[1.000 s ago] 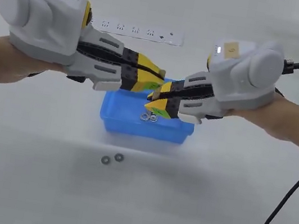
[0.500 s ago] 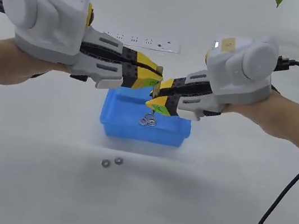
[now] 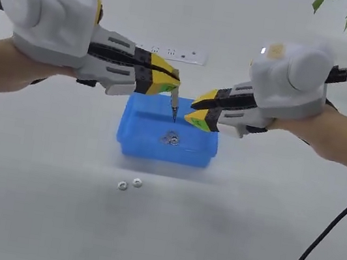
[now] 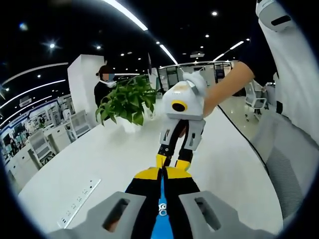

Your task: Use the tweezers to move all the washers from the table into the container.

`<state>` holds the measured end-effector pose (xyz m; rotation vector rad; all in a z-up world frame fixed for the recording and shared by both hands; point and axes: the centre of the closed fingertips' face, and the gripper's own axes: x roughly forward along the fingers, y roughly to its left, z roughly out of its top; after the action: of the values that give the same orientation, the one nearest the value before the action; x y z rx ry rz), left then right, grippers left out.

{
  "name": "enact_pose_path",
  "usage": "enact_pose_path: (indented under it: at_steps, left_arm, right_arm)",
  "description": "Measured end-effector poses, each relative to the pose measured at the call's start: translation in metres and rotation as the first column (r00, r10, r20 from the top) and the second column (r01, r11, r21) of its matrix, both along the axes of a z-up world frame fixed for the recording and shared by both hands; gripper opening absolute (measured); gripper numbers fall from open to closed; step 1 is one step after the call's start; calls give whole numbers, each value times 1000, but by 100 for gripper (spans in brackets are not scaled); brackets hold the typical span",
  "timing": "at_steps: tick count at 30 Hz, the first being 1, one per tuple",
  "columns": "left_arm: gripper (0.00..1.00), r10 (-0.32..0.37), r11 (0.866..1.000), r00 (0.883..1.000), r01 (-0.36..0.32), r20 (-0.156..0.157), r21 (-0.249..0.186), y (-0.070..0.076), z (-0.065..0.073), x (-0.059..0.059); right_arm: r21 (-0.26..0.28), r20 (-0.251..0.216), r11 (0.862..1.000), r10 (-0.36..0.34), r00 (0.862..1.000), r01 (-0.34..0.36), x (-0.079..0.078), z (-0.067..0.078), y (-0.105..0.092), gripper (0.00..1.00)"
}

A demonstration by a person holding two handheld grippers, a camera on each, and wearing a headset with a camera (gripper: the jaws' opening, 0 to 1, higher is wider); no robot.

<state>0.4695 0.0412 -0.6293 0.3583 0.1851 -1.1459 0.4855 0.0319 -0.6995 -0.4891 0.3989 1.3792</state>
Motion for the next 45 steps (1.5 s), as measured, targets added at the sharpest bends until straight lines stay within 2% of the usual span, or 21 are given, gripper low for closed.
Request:
enact_pose_path:
  at_steps: [6,9,12,15,16,17,18,20,29,30,31,33,36,38,42,45]
  left_arm:
    - [5,5,1000,1000,-5,5,20,3,-2,-1]
    - [5,6,1000,1000,-6,7,20,4,-2,-2]
    - [5,4,1000,1000,-5,6,21,7,-4,-6]
    - [5,5,1000,1000,-5,2,30,11,-8,-10]
    - [5,6,1000,1000,-6,1,30,12,-8,-11]
    - [5,9,1000,1000,-9,0,26,13,-9,-14]
    - [5,10,1000,1000,-10,0,26,15,-9,-15]
    - [5,14,1000,1000,-13,0,24,17,-10,-19]
    - [5,23,1000,1000,-23,19,12,21,-7,-39]
    - [5,22,1000,1000,-22,18,10,21,-7,-42]
    - [5,21,1000,1000,-21,17,5,21,-6,-45]
    - [5,23,1000,1000,-23,17,-3,20,-5,-51]
    - [5,24,999,1000,-23,13,-23,18,-4,-61]
    - [5,23,1000,1000,-23,9,-19,17,-7,-67]
    - [5,35,999,999,-36,-16,-17,19,-19,-76]
    - [5,53,999,998,-54,-21,-8,23,-27,-79]
  right_arm:
    - [5,-12,999,-53,999,53,-1,-1,-19,18]
    - [39,-38,995,-96,995,97,-4,3,-30,22]
    - [35,-25,992,-118,993,119,-8,3,-41,25]
    - [47,-27,990,-134,991,135,-18,3,-52,28]
    - [43,-17,990,-137,990,137,-21,2,-54,30]
    - [29,24,988,-153,988,152,-21,0,-60,32]
    - [29,29,987,-156,987,155,-24,-1,-62,35]
    - [30,25,986,-165,986,164,-33,-4,-67,41]
    - [2,31,984,-179,983,179,-68,-21,-84,54]
    - [-20,59,985,-169,984,170,-72,-26,-87,58]
    - [-30,74,985,-167,983,170,-74,-28,-89,60]
    - [-29,72,984,-174,982,177,-80,-32,-89,64]
    - [2,53,982,-189,981,189,-87,-31,-88,71]
    - [10,47,986,-169,984,169,-97,-31,-85,80]
    - [11,37,991,-135,990,135,-116,-34,-80,87]
    - [7,20,993,-121,992,121,-125,-40,-77,89]
